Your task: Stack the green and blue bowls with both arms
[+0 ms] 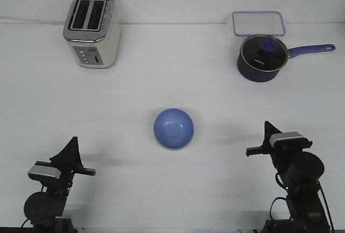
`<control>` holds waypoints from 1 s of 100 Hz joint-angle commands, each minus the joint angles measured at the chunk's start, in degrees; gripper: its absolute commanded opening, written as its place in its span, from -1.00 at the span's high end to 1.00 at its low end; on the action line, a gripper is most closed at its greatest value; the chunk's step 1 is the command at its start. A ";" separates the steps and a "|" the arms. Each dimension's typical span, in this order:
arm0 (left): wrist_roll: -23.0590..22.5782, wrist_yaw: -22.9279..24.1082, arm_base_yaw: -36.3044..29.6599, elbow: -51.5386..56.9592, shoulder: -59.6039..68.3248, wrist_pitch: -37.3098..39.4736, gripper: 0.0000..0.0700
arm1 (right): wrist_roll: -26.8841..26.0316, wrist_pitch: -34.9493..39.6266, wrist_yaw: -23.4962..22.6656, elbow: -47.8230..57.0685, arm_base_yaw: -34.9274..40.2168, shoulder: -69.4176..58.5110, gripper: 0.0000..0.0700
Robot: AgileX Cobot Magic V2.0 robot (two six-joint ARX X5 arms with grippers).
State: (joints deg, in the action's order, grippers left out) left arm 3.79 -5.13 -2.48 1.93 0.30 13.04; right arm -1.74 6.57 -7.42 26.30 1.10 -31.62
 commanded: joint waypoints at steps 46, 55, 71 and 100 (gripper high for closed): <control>-0.09 0.07 0.07 -1.14 -0.11 0.33 0.97 | -0.37 -0.57 0.11 0.26 0.00 -0.31 1.00; -0.09 0.07 0.07 -1.14 -0.11 0.35 0.97 | -0.37 -0.57 0.11 0.26 0.00 -0.28 1.00; -0.09 0.07 0.07 -1.14 -0.11 0.33 0.97 | -0.37 -0.57 0.11 0.26 0.00 -0.31 1.00; -0.09 0.07 0.07 -1.14 -0.11 0.33 0.97 | -0.37 -0.44 0.07 0.17 0.00 1.46 1.00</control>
State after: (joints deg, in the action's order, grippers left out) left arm 3.81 -5.04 -2.48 1.93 0.30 12.80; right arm -1.74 6.87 -7.38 26.30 1.10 -31.09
